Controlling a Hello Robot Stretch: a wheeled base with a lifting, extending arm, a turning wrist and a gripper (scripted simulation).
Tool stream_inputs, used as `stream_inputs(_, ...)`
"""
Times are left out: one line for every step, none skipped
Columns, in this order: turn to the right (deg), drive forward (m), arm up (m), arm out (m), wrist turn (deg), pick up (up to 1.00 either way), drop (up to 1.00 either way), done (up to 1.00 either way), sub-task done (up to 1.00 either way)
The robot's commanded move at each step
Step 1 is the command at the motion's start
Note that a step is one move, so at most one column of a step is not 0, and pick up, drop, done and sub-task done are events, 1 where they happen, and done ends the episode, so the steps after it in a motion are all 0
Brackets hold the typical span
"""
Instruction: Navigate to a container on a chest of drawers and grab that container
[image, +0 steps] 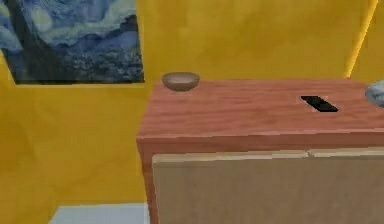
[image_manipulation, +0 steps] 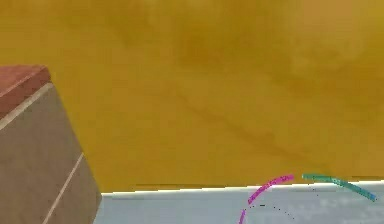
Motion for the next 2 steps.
stream_inputs(42.0,0.0,0.0,0.0,0.0,0.0,0.0,0.0,0.0)
stream_inputs(0.0,0.45,0.0,0.0,0.0,0.0,0.0,0.0,0.0)
